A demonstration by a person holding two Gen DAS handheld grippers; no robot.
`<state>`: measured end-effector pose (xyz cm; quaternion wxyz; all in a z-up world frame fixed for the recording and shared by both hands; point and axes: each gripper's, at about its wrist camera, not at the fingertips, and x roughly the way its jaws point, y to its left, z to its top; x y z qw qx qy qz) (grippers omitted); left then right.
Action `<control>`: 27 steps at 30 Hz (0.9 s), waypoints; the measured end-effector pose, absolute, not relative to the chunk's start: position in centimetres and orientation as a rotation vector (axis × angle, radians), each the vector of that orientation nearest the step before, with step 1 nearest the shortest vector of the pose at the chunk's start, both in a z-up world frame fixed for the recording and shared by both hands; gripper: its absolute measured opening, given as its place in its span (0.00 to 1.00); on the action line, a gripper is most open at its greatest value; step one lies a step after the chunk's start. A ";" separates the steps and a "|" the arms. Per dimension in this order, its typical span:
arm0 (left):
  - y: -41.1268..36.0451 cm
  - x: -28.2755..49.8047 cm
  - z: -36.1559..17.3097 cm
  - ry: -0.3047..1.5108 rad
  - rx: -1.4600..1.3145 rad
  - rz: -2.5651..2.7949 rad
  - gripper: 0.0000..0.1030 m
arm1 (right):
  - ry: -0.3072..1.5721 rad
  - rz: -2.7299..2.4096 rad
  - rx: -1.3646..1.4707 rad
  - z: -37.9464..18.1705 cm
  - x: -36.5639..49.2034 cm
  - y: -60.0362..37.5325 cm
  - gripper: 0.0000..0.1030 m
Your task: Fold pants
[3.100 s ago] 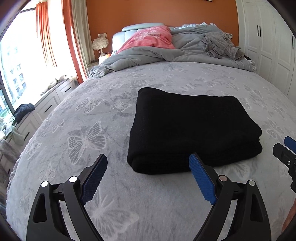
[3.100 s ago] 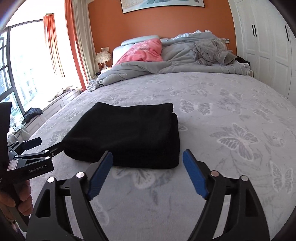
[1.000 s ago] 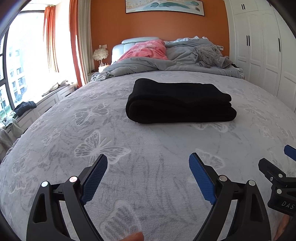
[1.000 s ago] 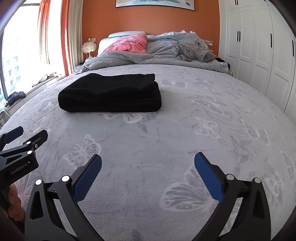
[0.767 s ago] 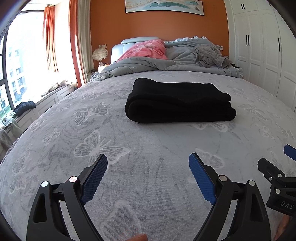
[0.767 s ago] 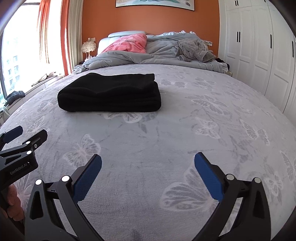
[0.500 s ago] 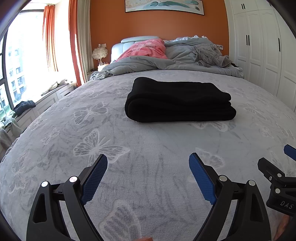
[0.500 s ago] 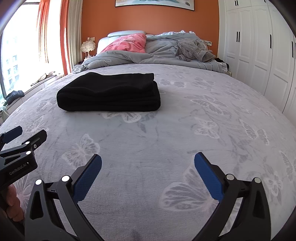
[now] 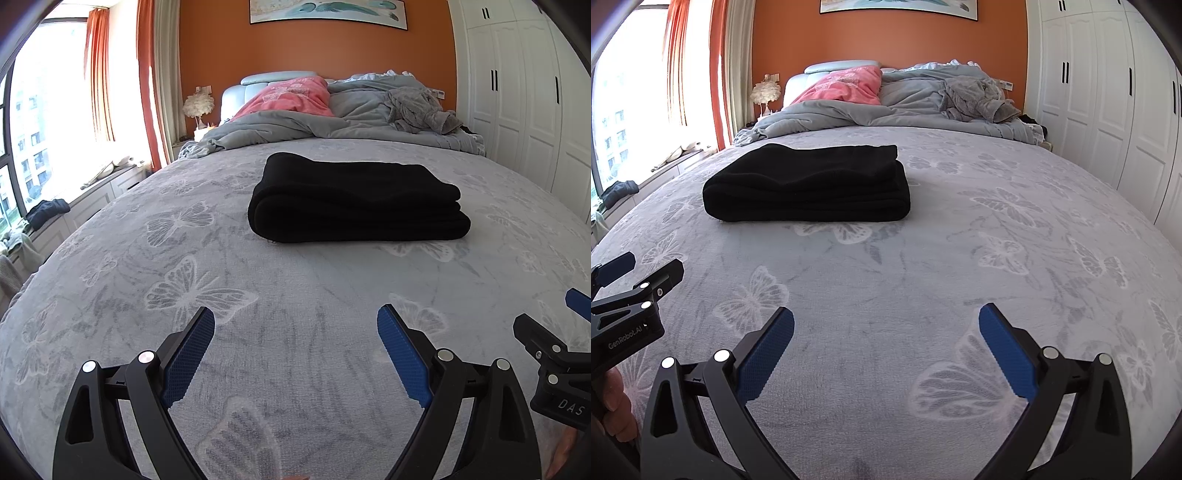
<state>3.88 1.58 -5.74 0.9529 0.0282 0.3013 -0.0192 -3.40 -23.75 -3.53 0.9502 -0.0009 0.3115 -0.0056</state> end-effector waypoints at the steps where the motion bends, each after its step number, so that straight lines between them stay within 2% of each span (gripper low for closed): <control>1: 1.6 3.9 -5.7 0.613 0.057 -0.040 0.85 | 0.634 -0.012 -0.002 -3.5 -3.4 -23.7 0.95; 27: 1.4 3.8 -5.8 0.616 0.062 -0.052 0.85 | 0.635 -0.012 -0.004 -3.5 -3.3 -23.9 0.95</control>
